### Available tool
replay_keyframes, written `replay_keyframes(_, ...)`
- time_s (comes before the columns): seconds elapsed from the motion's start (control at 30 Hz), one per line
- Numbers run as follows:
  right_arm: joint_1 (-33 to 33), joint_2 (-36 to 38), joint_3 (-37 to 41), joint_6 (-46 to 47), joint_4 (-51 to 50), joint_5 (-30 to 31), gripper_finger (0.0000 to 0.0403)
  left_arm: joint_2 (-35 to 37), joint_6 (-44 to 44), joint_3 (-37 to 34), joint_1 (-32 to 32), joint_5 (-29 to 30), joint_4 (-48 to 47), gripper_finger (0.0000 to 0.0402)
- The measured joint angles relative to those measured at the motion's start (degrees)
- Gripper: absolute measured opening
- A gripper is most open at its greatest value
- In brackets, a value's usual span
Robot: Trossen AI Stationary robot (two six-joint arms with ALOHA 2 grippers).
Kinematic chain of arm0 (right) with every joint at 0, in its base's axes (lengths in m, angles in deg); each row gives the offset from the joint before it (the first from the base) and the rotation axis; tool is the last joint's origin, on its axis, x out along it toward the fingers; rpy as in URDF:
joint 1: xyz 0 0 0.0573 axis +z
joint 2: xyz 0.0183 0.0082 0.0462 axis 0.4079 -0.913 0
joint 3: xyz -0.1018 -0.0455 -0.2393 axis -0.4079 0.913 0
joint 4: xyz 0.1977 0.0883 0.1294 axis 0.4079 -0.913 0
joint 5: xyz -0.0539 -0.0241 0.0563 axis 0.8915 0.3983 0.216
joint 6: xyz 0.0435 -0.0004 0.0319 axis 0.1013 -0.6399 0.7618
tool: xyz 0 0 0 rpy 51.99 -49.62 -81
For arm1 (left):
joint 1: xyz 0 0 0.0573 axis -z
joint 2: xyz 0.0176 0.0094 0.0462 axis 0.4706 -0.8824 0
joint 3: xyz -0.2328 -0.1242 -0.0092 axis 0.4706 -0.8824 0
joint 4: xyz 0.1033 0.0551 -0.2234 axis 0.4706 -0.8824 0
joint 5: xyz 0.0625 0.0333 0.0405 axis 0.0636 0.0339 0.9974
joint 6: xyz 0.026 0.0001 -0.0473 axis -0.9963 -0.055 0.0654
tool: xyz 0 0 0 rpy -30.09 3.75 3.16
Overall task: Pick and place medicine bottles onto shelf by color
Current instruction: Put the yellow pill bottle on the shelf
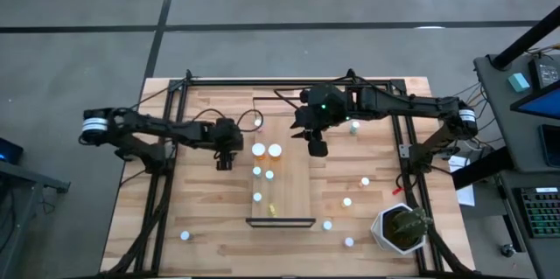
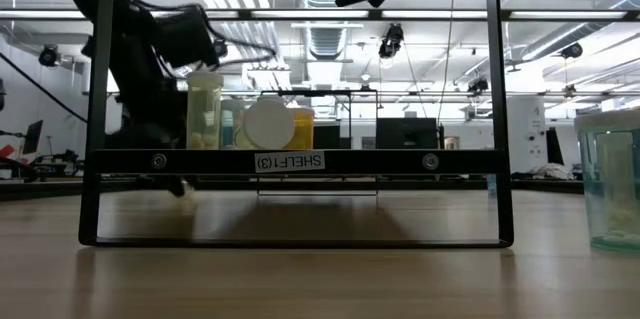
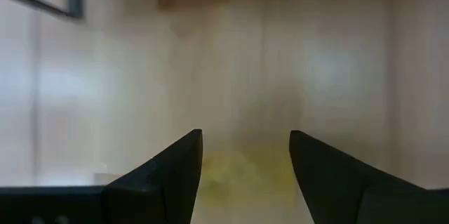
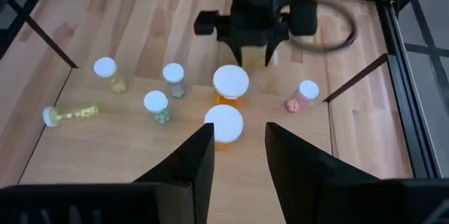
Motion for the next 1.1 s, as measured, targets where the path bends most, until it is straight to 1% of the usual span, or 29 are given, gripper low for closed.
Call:
replay_keyframes(0.17, 0.3, -0.1, 0.0, 2.5, 0.2, 0.0, 0.0116, -2.9, -0.5, 0.4, 0.0, 0.2, 1.9, 0.0195)
replay_keyframes(0.23, 0.6, -0.2, 0.0, 3.4, 0.3, 0.0, 0.0116, -3.4, -0.2, 0.3, 0.0, 0.0, 1.9, 0.0183)
replay_keyframes(0.33, 1.0, -0.2, 0.0, 4.8, 0.4, 0.0, 0.0116, -3.0, 0.0, 0.3, 0.1, -0.3, 1.7, 0.0153)
replay_keyframes(0.4, 1.3, -0.2, 0.0, 5.9, 0.4, 0.0, 0.0116, -1.9, 1.6, 0.9, 0.1, -0.3, 0.4, 0.0133)
replay_keyframes(0.47, 1.6, -0.2, 0.0, 6.2, 0.3, 0.0, 0.0116, -0.2, 5.0, 2.1, 0.0, 1.0, -3.1, 0.0121)
replay_keyframes(0.57, 1.7, -0.2, 0.0, 6.2, -0.2, 0.0, 0.0116, 4.6, 7.7, 4.8, 0.0, 2.3, -8.7, 0.0116)
replay_keyframes(0.67, 1.7, -0.2, 0.0, 5.5, -0.2, 0.0, 0.0116, 8.9, 13.5, 5.1, -0.6, 6.2, -11.5, 0.0127)
replay_keyframes(0.77, 1.8, -0.2, 0.0, 4.8, -0.2, 0.0, 0.0116, 12.8, 19.9, 4.0, -1.5, 6.5, -11.7, 0.0157)
replay_keyframes(0.93, 1.8, -0.2, 0.0, 3.8, -1.0, 0.0, 0.0116, 15.5, 16.9, -0.7, -1.5, 6.6, -11.4, 0.0216)
replay_keyframes(1.0, 1.8, -0.2, 0.0, 3.5, -1.3, 0.0, 0.0116, 15.6, 16.9, -2.3, -1.5, 6.6, -11.5, 0.0228)
replay_keyframes(1.1, 1.8, -0.2, 0.0, 3.5, -1.7, 0.0, 0.0116, 15.0, 17.1, -4.2, -1.5, 6.5, -9.5, 0.0232)
